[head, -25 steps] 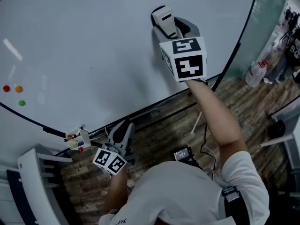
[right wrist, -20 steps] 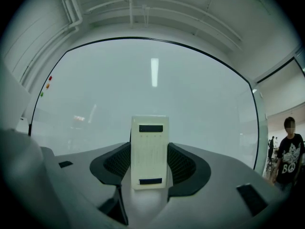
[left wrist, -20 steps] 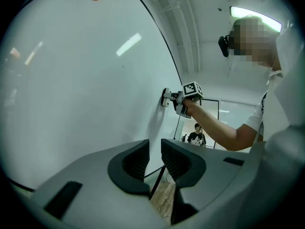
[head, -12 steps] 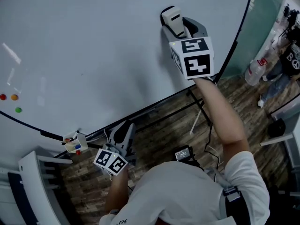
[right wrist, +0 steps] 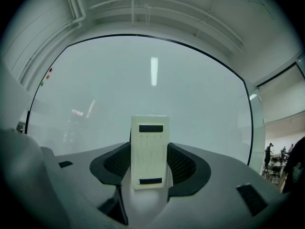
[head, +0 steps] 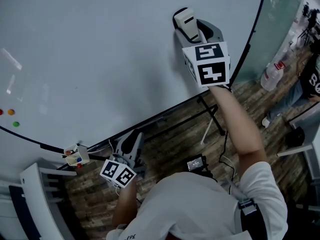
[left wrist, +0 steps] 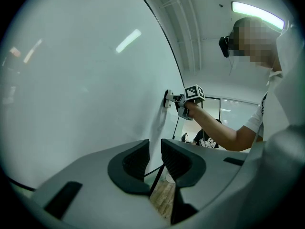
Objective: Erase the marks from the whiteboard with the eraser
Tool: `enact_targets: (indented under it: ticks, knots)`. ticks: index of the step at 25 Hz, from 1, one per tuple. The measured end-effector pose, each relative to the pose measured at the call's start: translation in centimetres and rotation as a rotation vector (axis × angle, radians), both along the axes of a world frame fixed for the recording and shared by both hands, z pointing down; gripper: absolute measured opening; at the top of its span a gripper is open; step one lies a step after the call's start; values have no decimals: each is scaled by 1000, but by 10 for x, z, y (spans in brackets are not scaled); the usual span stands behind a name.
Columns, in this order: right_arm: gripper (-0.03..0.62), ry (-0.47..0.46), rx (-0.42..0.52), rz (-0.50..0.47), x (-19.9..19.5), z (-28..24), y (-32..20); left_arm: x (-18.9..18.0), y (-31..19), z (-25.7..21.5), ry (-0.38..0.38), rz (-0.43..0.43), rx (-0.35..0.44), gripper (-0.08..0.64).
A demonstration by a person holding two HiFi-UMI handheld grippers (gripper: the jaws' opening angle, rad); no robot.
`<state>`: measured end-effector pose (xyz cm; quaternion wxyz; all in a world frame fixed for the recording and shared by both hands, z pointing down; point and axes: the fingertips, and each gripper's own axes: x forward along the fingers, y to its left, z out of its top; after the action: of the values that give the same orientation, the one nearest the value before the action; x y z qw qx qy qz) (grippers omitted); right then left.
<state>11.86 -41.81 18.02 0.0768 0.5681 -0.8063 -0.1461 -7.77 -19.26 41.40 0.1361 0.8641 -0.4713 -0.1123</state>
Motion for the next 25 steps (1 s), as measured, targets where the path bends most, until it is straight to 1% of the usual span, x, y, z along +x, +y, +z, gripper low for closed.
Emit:
enact_targets:
  ticks: [7,10,16,20,25]
  knots:
    - [253,-2,-18,23,37,7,-12,31,-14,1,1,22,2,82]
    - [253,19,-17,40,54,10,-18,43,-19,2,1,30,1,81]
    - [253,21,-18,77,87,9,-27,61,-25,3,-2,32,-5,83]
    - [253,18,-14,101,113,9,-26,69,-26,2,-2,26,-10,82]
    - [253,18,-8,98,122,17,-14,68,-25,4,-5,18,-13,83]
